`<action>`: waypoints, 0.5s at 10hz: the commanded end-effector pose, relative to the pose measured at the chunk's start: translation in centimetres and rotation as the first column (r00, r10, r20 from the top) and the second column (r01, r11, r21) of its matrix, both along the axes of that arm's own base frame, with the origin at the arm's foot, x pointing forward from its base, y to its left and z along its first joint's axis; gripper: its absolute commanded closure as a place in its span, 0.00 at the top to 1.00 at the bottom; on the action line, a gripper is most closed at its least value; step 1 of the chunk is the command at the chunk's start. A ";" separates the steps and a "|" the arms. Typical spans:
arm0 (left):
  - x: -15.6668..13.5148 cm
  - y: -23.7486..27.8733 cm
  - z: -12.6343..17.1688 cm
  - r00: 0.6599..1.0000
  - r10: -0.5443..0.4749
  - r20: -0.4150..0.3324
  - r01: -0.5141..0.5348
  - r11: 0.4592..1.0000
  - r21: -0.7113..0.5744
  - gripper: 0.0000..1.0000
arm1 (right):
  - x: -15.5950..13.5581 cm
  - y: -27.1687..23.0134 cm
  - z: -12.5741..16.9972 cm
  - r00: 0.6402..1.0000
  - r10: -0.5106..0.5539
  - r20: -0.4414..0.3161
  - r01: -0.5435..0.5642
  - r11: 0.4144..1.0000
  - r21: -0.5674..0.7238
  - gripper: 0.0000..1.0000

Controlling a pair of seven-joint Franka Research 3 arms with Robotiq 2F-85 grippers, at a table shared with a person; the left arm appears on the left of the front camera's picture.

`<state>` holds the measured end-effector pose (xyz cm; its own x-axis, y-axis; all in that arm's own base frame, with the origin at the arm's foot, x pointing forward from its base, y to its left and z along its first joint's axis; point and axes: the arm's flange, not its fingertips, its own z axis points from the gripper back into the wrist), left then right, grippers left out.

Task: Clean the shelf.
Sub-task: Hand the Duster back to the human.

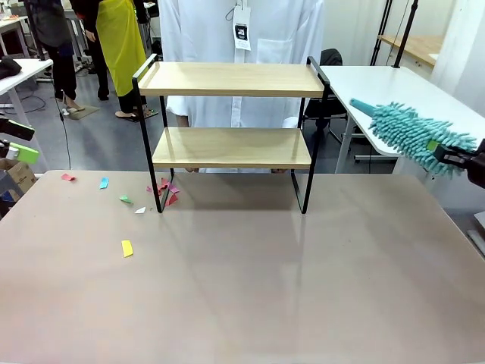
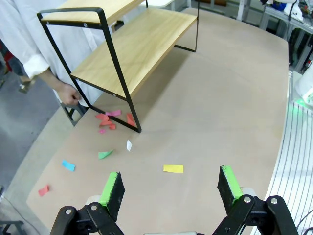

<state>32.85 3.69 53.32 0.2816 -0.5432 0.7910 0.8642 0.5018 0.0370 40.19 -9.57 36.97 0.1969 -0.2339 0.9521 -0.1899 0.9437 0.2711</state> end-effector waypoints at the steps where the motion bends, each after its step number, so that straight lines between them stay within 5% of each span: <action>1: 0.1 0.0 0.1 1.000 -0.014 0.014 0.014 1.000 -0.012 1.00 | -0.3 -0.3 -0.2 0.999 -0.025 -0.035 0.025 1.000 -0.005 0.16; 5: 0.1 0.0 0.1 1.000 -0.014 0.014 0.014 1.000 -0.012 1.00 | -0.3 -0.3 -0.2 0.999 -0.025 -0.035 0.025 1.000 -0.005 0.16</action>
<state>32.84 3.69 53.32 0.2817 -0.5431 0.7910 0.8642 0.5018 0.0368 39.83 -10.07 36.61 0.2153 -0.2446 0.9454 -0.1630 0.9455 0.2818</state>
